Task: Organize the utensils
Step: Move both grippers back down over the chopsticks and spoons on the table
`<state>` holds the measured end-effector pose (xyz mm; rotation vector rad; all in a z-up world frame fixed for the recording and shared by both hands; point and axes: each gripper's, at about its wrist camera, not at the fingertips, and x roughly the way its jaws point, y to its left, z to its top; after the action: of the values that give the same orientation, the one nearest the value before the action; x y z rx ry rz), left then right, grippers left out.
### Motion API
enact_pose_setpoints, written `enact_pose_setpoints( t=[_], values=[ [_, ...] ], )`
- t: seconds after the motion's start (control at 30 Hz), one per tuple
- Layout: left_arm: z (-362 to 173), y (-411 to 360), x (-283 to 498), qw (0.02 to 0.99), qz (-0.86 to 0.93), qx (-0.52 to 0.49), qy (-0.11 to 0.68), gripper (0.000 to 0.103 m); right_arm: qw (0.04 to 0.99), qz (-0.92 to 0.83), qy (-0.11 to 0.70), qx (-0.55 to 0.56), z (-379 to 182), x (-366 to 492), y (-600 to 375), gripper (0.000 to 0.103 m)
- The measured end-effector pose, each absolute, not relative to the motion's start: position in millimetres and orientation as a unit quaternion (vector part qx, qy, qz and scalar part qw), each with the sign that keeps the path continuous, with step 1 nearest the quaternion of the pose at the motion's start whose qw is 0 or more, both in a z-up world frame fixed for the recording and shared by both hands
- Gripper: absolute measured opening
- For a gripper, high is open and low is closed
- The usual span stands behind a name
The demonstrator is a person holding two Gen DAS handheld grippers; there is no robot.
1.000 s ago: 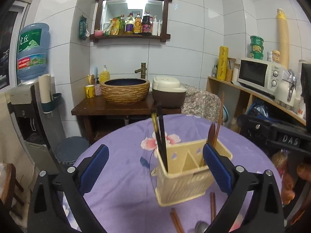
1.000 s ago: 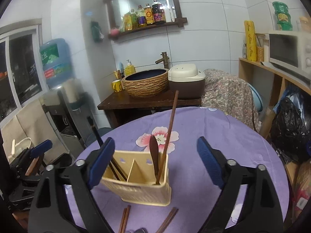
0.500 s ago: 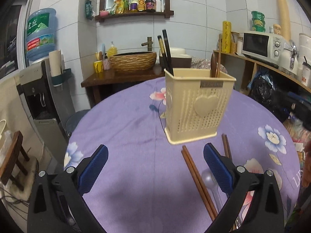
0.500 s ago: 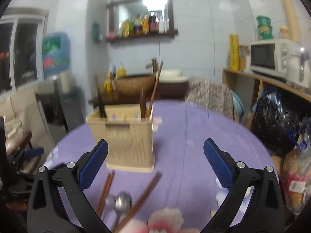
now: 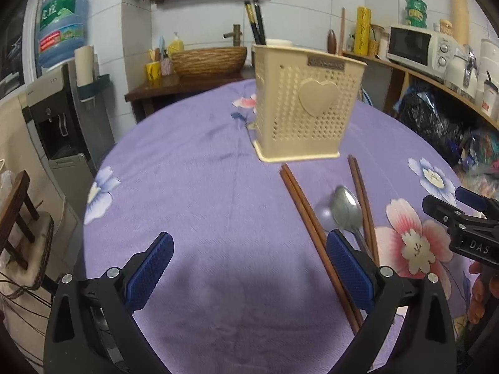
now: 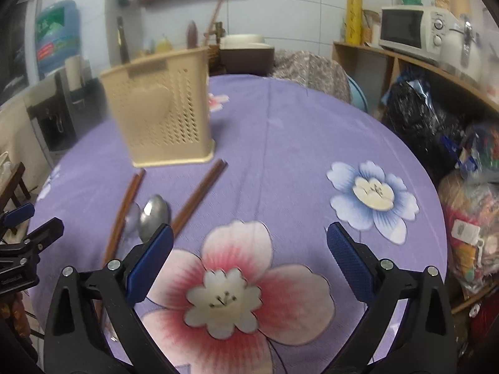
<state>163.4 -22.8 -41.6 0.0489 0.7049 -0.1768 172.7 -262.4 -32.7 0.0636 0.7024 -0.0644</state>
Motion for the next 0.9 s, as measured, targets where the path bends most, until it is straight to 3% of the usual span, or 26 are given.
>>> enact_pose_setpoints(
  t=[0.13,0.4,0.9],
  values=[
    [-48,-43,163,0.926,-0.106,0.048,0.358,0.093,0.935,-0.034,0.350,0.037,-38,169,-269,0.097],
    [-70,-70,168,0.911,-0.101,0.102,0.387,0.070,0.935,-0.030,0.352,0.041,-35,167,-267,0.097],
    [-64,3,177,0.918,-0.047,0.035,0.393,0.067,0.910,0.018,0.414,0.010,-53,195,-231,0.097]
  ],
)
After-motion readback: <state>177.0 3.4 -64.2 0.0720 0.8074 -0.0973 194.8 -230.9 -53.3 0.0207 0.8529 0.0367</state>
